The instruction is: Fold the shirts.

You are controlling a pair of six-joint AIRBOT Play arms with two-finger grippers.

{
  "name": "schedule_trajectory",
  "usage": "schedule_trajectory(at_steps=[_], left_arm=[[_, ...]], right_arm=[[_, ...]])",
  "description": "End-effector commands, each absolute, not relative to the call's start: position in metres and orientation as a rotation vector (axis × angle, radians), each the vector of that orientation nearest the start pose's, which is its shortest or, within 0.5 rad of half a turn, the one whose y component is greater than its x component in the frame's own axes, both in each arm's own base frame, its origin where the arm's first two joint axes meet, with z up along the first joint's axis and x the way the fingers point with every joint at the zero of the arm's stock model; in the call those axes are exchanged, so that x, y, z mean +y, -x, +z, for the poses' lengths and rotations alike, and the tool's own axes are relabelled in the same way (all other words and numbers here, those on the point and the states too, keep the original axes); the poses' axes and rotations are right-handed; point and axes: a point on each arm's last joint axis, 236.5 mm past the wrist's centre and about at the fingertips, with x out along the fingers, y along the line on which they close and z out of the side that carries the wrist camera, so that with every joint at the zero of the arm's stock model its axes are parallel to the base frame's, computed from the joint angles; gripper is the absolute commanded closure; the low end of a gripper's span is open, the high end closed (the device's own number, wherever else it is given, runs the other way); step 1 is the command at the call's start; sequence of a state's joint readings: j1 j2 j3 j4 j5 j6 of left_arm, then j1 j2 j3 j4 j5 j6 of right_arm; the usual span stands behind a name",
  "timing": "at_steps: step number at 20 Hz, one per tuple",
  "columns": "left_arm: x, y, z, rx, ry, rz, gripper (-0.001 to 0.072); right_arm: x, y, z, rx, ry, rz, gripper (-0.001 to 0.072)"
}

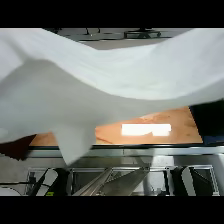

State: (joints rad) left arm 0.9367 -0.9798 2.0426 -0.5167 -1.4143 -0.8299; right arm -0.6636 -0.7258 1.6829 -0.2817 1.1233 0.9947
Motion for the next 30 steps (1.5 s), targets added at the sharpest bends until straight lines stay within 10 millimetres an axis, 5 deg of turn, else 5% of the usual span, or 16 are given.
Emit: schedule_trajectory(at_steps=[1,4,6,11,14,18,21,25,27,30], left_arm=[[-0.096,-0.186,0.609,-0.465,-0.108,-0.629,0.0685],[-0.066,-0.217,0.584,-0.397,-0.054,-0.639,0.0685],[-0.068,-0.254,0.546,-0.255,-0.002,-0.735,0.0684],[-0.106,-0.412,0.36,0.318,0.054,-0.769,0.0684],[-0.114,-0.492,0.251,0.514,0.081,-0.744,0.0685],[-0.092,-0.575,0.129,0.692,0.204,-0.713,0.0685],[-0.073,-0.615,0.065,0.745,0.278,-0.684,0.0684],[-0.061,-0.635,0.003,0.757,0.329,-0.616,0.0684],[-0.054,-0.636,-0.008,0.761,0.329,-0.593,0.0684],[-0.058,-0.619,-0.011,0.816,0.35,-0.649,0.0689]], right_arm=[[0.058,-0.24,0.537,-0.23,-0.033,0.353,0.0696],[0.053,-0.28,0.496,-0.066,-0.122,0.488,0.0696],[0.061,-0.314,0.453,0.081,-0.19,0.612,0.0696],[0.06,-0.415,0.295,0.51,-0.268,0.607,0.0696],[0.052,-0.461,0.192,0.712,-0.38,0.575,0.0696],[0.029,-0.525,0.064,0.855,-0.536,0.466,0.0697],[0.015,-0.559,-0.012,0.896,-0.661,0.391,0.0697],[0.011,-0.603,-0.054,0.866,-0.792,0.384,0.0697],[0.01,-0.625,-0.051,0.817,-0.831,0.406,0.0697],[0.016,-0.629,-0.046,0.817,-0.846,0.456,0.0697]])
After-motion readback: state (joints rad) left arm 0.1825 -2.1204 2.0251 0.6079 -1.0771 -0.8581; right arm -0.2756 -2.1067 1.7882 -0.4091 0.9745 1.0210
